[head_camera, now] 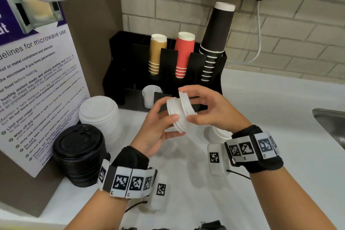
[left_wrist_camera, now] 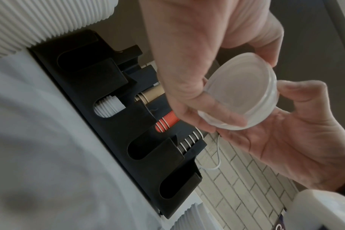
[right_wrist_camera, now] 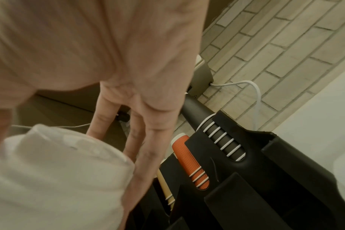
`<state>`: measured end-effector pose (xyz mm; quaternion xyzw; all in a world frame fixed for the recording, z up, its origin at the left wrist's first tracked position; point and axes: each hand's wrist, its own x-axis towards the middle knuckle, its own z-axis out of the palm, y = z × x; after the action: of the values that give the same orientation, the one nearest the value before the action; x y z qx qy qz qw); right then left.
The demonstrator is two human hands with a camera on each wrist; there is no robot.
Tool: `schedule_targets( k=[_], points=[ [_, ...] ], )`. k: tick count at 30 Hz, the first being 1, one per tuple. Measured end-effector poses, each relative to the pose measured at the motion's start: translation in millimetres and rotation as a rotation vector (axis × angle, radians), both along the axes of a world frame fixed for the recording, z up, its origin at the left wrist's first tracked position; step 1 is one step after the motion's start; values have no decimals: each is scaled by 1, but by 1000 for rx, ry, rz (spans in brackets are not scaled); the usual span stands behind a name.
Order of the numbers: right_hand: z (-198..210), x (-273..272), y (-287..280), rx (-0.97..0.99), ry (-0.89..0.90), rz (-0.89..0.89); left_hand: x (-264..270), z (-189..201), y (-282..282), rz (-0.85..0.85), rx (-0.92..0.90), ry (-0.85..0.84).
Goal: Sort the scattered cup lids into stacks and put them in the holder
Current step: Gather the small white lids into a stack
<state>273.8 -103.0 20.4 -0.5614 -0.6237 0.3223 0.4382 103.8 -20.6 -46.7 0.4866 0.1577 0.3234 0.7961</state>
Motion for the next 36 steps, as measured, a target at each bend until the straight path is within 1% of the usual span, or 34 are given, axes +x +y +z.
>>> schedule_targets(
  k=[8,18,21,24,29,34,36],
  points=[
    [-1,0,1,-29,-27,44,-1,-3,0,-4,-22,2],
    [-1,3,2,-72,37,86,-1,-2,-1,-49,-30,-18],
    [-1,3,6,-102,27,92,0,0,-1,-28,-44,-28],
    [-2,0,11,-120,-33,91,1,-1,0,10,-83,-32],
    [-2,-9,29,-62,-193,34,-2,-1,4,88,-130,-42],
    [11,-11,72,9,-321,59,-3,4,16,175,-197,-77],
    [17,-9,97,60,-363,17,-3,4,21,238,-258,-68]
  ],
)
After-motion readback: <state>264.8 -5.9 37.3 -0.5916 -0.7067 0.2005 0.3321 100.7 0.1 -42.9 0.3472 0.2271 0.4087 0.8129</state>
